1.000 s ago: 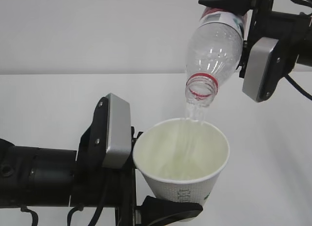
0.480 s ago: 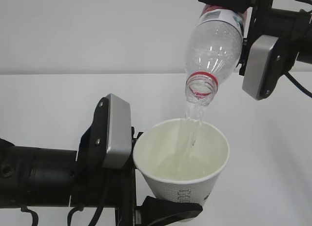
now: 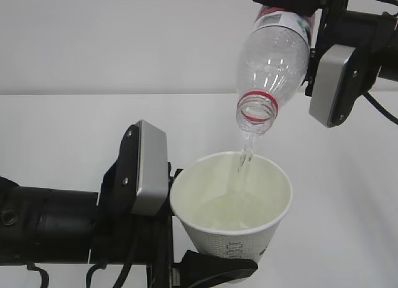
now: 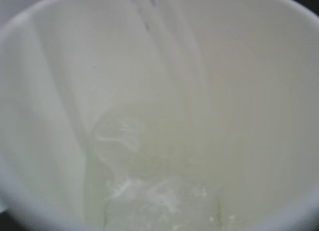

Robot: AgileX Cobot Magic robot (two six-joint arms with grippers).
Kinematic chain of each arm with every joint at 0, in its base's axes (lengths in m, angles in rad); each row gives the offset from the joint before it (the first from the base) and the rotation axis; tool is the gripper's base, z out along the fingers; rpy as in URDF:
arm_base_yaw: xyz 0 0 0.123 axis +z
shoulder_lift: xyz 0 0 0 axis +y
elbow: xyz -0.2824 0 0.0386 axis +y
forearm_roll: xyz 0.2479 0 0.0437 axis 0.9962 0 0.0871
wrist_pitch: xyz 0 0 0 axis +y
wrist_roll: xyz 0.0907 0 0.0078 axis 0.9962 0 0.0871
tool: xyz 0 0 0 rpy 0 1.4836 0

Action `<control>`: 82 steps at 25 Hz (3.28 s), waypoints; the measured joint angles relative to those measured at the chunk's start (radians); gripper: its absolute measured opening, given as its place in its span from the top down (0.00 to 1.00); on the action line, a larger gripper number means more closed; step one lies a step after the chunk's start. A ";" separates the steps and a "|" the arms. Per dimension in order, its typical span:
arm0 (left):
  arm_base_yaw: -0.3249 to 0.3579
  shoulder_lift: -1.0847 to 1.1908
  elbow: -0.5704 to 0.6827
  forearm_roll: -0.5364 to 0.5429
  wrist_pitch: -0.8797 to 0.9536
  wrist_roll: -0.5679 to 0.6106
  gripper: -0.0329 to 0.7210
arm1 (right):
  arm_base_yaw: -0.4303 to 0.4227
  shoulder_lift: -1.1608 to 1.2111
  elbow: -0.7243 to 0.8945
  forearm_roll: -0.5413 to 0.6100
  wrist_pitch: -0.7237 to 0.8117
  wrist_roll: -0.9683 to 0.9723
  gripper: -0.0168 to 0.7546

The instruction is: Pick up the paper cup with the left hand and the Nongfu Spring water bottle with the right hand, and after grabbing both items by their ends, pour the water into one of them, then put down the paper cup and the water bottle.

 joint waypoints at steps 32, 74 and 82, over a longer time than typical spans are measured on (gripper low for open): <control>0.000 0.000 0.000 0.025 0.001 0.012 0.24 | 0.000 0.000 0.000 0.000 0.014 0.037 0.29; 0.000 0.000 0.000 -0.009 0.028 0.013 0.24 | 0.000 0.000 0.000 0.000 0.014 0.039 0.29; 0.000 0.000 0.000 -0.008 0.030 0.013 0.24 | 0.000 0.000 0.000 0.000 0.014 0.039 0.29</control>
